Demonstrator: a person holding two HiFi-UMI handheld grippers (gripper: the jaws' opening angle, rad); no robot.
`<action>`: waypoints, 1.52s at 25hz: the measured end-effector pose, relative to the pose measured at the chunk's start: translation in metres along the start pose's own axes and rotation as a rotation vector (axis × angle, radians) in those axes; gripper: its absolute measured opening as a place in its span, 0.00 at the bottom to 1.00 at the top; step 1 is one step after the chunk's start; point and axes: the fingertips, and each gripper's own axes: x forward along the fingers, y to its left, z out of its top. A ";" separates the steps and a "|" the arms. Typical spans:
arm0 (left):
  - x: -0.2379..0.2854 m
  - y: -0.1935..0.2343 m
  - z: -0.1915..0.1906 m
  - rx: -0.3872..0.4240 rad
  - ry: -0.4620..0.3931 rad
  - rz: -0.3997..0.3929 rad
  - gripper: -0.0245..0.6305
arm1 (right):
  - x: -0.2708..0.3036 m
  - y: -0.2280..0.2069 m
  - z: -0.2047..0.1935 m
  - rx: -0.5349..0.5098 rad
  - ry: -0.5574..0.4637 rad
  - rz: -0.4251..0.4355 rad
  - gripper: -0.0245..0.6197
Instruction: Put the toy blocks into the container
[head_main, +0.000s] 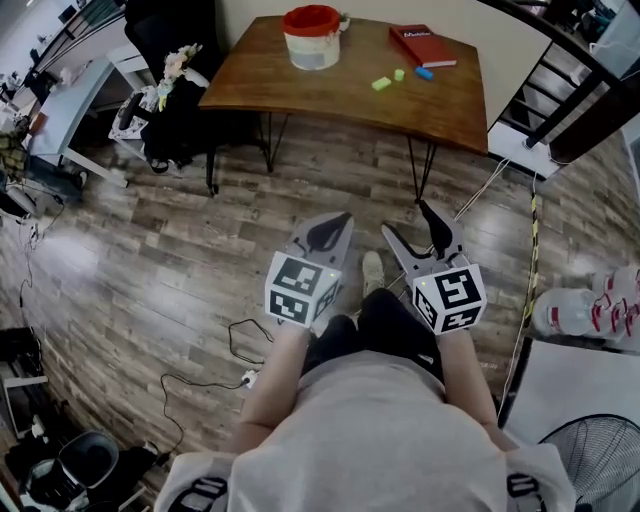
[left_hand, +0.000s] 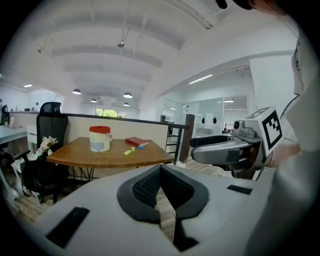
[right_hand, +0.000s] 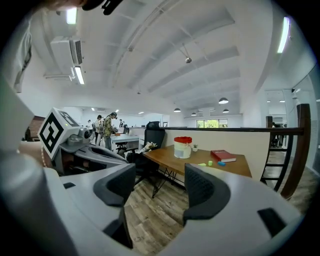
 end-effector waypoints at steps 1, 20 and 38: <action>0.004 0.004 0.002 0.001 0.000 0.003 0.06 | 0.007 -0.005 0.001 -0.001 -0.003 -0.004 0.51; 0.171 0.129 0.094 -0.016 -0.028 0.077 0.06 | 0.176 -0.157 0.052 -0.031 -0.029 0.066 0.64; 0.239 0.193 0.093 -0.080 0.041 0.082 0.06 | 0.260 -0.213 0.027 0.041 0.061 0.087 0.64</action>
